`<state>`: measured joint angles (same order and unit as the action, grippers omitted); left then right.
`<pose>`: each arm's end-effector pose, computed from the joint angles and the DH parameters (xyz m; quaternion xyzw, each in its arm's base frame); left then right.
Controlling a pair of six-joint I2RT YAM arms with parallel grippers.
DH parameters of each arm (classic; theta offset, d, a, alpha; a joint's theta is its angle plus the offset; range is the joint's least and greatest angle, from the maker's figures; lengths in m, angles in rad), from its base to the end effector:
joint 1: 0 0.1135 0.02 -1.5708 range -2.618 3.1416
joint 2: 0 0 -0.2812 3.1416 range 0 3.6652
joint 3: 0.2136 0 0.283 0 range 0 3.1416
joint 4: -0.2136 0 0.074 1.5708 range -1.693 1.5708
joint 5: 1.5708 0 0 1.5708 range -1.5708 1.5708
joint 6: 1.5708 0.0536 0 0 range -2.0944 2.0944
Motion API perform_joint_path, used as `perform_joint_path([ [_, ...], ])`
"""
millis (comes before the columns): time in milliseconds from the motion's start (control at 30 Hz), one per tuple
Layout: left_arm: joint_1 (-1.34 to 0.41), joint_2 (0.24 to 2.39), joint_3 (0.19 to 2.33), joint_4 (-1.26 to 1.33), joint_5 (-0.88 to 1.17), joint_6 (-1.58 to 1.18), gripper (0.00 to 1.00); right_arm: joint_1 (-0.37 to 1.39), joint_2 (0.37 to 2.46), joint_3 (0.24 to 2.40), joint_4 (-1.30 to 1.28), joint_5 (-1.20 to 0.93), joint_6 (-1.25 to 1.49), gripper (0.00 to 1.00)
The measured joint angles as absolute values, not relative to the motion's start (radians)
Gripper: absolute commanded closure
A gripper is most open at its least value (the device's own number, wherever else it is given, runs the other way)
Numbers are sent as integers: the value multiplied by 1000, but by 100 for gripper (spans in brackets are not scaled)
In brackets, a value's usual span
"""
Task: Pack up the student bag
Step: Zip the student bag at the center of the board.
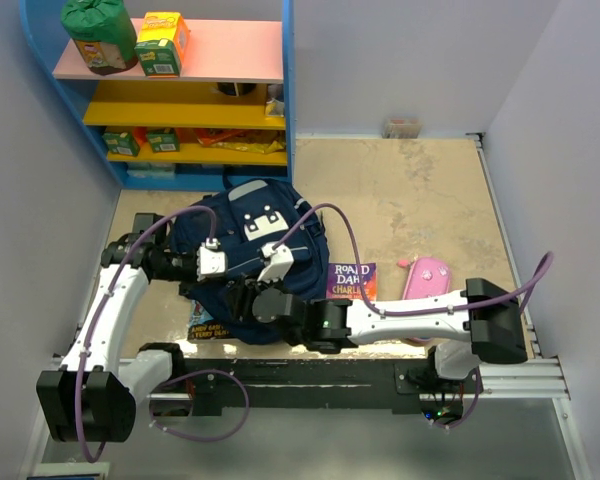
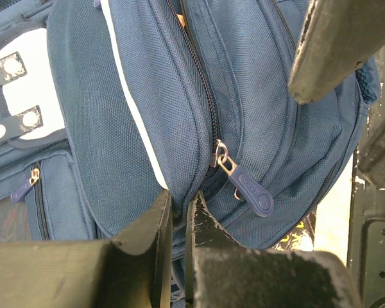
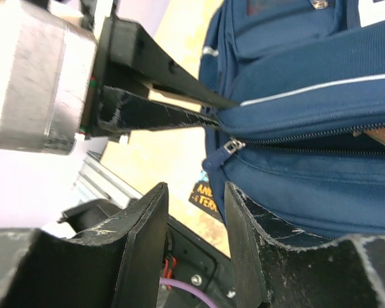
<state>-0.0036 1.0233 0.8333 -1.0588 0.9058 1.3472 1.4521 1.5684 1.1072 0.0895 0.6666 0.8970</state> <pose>0.1903 -0.0429 0.2587 0.6097 0.6488 -0.2483 0.3816 0.0805 0.3951 0.2832 -0.0362 0.8009 0.3877 0.4550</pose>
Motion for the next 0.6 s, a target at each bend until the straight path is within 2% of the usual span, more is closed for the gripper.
perform_joint_path([
  [600,-4,1024,833,-1063,929,1328,100,1411,1667,1093,197,634,915,55],
])
